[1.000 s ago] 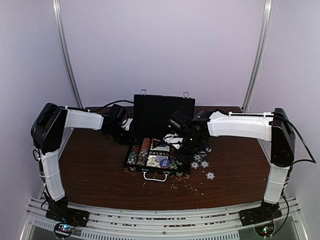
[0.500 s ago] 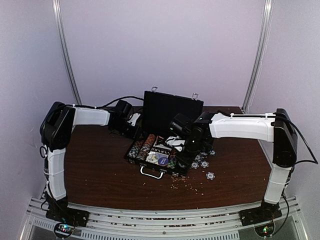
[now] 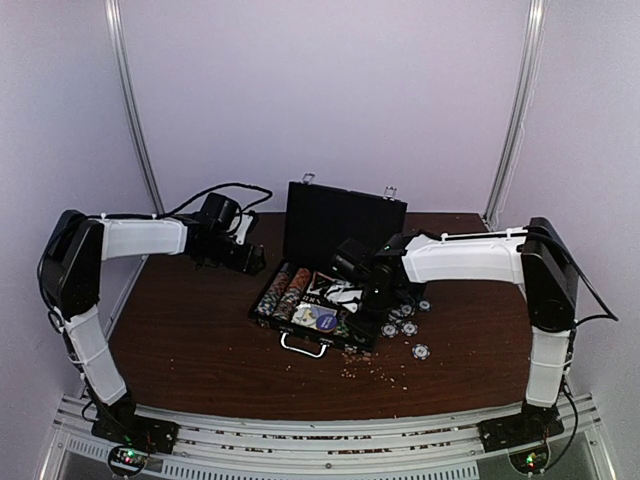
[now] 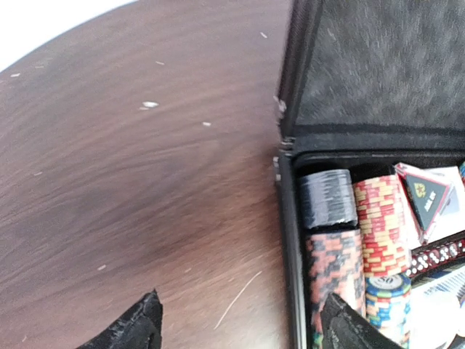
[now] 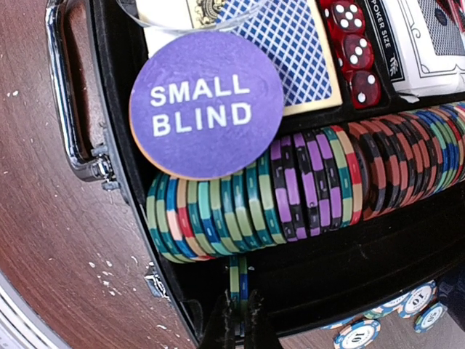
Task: Pack up texas hold em set
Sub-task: Adjust the poker chips pile in the slot.
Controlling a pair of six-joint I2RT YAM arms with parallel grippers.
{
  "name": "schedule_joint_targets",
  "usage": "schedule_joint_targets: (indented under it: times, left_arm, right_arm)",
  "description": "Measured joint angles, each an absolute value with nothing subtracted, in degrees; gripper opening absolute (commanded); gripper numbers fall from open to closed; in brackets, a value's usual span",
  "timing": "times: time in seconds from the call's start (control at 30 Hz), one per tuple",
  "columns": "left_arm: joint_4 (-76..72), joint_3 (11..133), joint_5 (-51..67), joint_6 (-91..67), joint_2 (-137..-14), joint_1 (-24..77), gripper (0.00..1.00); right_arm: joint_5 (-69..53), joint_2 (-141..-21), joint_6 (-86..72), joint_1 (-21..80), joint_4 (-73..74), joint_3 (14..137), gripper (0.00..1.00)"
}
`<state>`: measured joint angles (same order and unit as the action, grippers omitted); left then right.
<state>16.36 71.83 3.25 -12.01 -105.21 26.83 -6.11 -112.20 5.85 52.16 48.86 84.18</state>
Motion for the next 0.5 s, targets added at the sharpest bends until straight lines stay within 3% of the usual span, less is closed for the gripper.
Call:
schedule_joint_targets:
  times: [0.5]
  left_arm:
    - [16.0,65.9,1.0,-16.5,-96.5,26.6,0.77]
  right_arm:
    - [-10.5,-113.9,5.7,51.7,50.3,86.0,0.29]
